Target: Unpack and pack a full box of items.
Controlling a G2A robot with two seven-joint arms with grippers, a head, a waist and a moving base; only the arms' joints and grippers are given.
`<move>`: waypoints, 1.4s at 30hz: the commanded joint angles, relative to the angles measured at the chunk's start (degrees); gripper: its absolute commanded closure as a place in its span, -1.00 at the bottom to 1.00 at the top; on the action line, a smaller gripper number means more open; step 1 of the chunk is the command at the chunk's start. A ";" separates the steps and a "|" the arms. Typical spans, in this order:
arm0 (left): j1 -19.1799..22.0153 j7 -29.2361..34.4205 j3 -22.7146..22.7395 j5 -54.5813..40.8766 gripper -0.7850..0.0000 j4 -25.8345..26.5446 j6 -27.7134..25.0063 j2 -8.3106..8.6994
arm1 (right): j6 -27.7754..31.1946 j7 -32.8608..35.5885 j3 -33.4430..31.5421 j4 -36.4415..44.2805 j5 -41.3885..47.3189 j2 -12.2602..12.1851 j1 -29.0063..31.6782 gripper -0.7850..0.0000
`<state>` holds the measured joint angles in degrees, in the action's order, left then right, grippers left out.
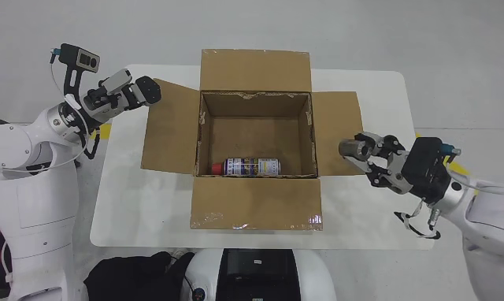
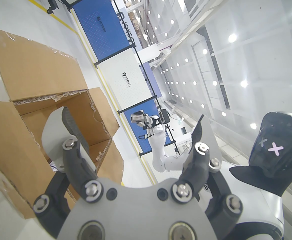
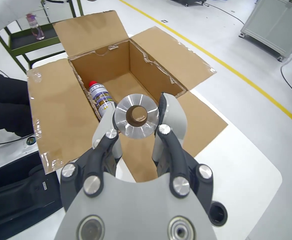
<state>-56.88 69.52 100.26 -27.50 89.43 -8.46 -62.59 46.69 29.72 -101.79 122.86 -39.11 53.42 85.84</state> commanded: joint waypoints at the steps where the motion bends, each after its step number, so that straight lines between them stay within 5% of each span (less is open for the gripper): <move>1: 0.00 0.00 0.00 0.00 -1.00 0.00 0.00 0.00 | -0.21 0.02 -0.04 0.00 -0.02 0.01 0.02 1.00; 19: 0.00 0.00 0.00 0.00 -1.00 0.00 0.00 0.00 | -0.08 -0.39 1.97 0.18 -0.65 -0.01 -0.96 1.00; 33: 0.00 0.00 0.00 0.00 -1.00 0.00 0.00 0.00 | 4.07 -2.79 30.60 -19.42 0.22 2.38 -30.16 1.00; 42: 0.00 0.00 0.00 0.00 -1.00 0.00 0.00 0.00 | 3.37 -6.76 44.89 -31.68 -1.86 6.04 -42.16 1.00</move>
<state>-56.88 69.52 100.26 -27.50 89.43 -8.46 -62.59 50.33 23.25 -58.42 92.62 -40.28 59.04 44.92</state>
